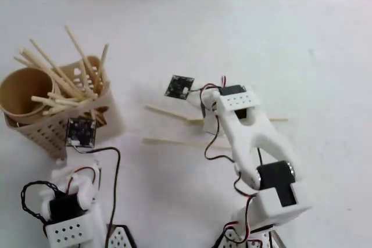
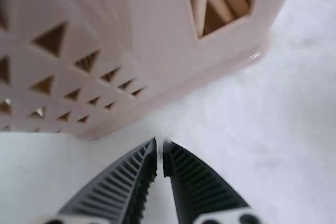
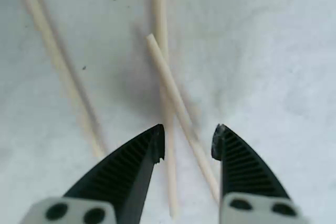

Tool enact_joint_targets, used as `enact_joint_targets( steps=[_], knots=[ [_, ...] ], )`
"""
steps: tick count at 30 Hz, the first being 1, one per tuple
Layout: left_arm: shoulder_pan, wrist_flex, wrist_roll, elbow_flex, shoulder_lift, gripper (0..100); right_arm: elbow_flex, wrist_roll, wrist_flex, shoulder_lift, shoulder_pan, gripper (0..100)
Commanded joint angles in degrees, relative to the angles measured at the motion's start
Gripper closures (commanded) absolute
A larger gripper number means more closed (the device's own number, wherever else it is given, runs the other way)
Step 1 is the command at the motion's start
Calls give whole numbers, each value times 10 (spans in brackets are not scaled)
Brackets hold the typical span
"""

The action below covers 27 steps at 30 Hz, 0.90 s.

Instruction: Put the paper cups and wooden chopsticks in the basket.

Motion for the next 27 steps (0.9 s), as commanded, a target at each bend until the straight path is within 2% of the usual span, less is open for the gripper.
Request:
enact_joint_targets(
  steps=[1,5,10,14,17,23,27],
  knots=[
    [1,4,-6,-1,5,951,-23,6,-21,12,1,836],
    [1,4,-6,-1,5,951,-20,62,4,22,6,836],
    [1,4,-6,-1,5,951,-12,62,7,24,6,847],
    [1,4,-6,-1,5,951,-8,62,7,36,4,987],
    [1,3,-6,-1,5,951,-8,57,21,37,14,975],
    [1,2,-6,-1,5,951,-37,-69,31,16,80,981],
    [1,2,-6,-1,5,951,-67,-156,73,-39,116,981]
  ],
)
